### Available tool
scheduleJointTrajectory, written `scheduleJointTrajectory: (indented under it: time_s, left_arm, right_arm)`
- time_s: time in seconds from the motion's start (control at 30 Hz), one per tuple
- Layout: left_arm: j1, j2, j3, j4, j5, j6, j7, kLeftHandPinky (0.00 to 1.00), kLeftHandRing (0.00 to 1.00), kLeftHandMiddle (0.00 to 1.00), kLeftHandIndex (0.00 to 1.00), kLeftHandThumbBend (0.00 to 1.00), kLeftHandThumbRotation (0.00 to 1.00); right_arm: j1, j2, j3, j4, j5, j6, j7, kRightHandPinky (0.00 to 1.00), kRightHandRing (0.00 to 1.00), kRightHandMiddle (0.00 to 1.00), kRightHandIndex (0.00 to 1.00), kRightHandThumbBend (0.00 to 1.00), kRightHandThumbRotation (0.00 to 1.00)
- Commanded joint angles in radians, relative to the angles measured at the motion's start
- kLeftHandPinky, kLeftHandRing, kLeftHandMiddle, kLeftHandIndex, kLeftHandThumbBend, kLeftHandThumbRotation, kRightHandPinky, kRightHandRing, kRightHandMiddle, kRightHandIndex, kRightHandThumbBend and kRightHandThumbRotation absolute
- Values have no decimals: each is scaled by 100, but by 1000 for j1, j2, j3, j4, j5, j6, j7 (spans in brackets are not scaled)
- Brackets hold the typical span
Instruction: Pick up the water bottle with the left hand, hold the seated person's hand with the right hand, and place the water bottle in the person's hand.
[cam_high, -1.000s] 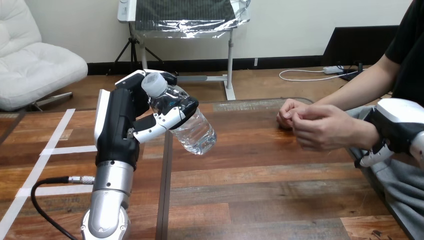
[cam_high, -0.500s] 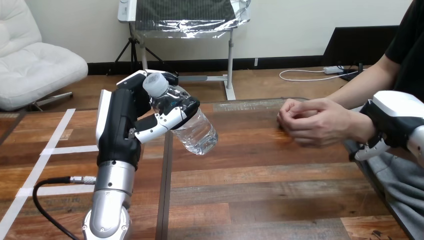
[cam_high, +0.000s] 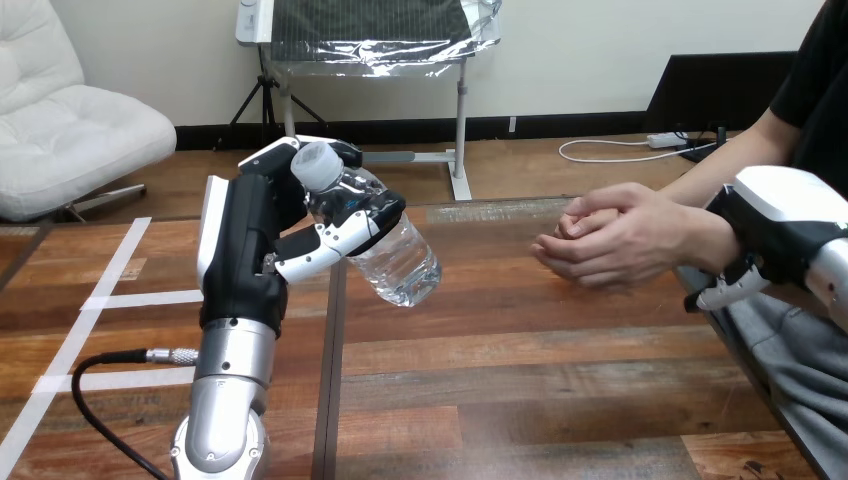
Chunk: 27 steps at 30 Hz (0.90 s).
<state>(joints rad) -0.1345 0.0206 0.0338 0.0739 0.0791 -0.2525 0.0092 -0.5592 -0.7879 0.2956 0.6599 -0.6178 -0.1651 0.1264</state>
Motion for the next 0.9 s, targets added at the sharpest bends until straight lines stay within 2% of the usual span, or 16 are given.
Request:
scheduleJointTrajectory:
  time_s: [0.0,0.17,0.5,0.87]
  left_arm:
    - [-89,-4,-9,-13,-1,-30,10,41,42,45,51,60,0]
    - [-92,0,-14,-9,13,-35,18,41,42,45,51,60,0]
    - [-109,3,-34,-4,52,-41,38,41,41,44,50,61,0]
    - [-137,-23,-61,-15,68,-9,44,40,41,44,49,62,0]
  right_arm:
    - [-49,-43,-54,-72,3,11,-15,12,19,27,30,75,0]
    - [-35,-42,-64,-100,16,-3,-16,11,18,26,29,75,0]
    - [-9,-39,-81,-192,31,3,7,10,17,25,28,75,0]
    - [-1,-34,-82,-251,23,7,14,12,18,27,30,77,0]
